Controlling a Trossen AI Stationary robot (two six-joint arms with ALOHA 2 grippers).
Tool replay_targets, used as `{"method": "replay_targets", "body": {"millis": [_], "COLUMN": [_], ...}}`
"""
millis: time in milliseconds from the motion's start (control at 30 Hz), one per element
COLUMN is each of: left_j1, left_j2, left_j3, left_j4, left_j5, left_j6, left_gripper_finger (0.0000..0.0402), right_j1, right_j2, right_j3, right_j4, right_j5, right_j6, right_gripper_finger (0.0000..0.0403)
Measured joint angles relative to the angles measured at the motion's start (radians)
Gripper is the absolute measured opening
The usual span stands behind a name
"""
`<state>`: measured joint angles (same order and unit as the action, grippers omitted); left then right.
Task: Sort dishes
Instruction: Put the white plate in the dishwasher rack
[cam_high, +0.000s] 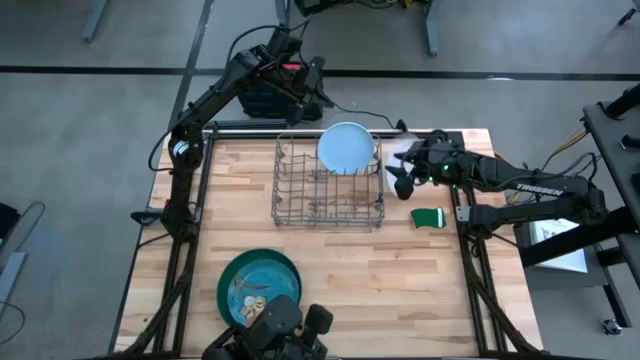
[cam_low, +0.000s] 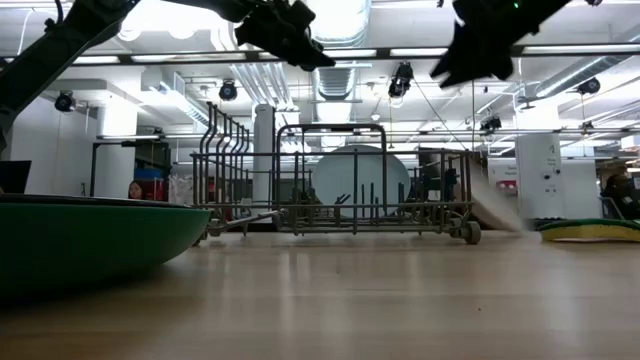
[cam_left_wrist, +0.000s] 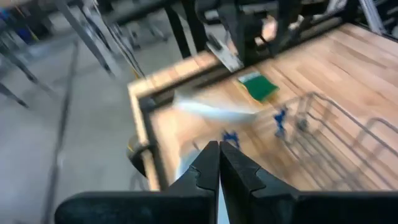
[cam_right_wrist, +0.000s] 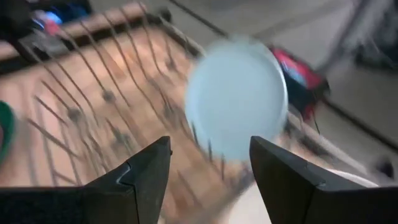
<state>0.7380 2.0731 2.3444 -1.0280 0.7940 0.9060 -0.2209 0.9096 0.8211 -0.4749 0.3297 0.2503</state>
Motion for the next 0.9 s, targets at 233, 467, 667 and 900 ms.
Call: {"method": "replay_targets", "body": {"millis": [233,467,667,900], "left_j1": [-0.002,-0.004,-0.005,-0.005], "left_j2": [-0.003,-0.003,-0.003,-0.003], "left_j3": [0.000,0.000,0.000,0.000], "left_j4": [-0.064,-0.066,-0.084,-0.108], "left_j5": [0.000,0.001,0.001,0.001], "left_j6": [0.023,-0.002,-0.002,-0.002], "left_gripper_finger": [0.0000,0.0000,0.0000,0.0000], "right_j1": [0.000,0.005,0.047,0.055], "right_j2": [0.015,0.042,0.080,0.117], "right_j3": [-0.029,-0.041,-0.043,-0.044], "right_j4": [-0.184,-0.301,-0.463,-0.585], "right_j5": [0.310,0.067,0.005,-0.054], "right_j6": [0.248,0.450,0.605,0.656], "right_gripper_finger": [0.0206,0.0204,0.0200,0.0199]}}
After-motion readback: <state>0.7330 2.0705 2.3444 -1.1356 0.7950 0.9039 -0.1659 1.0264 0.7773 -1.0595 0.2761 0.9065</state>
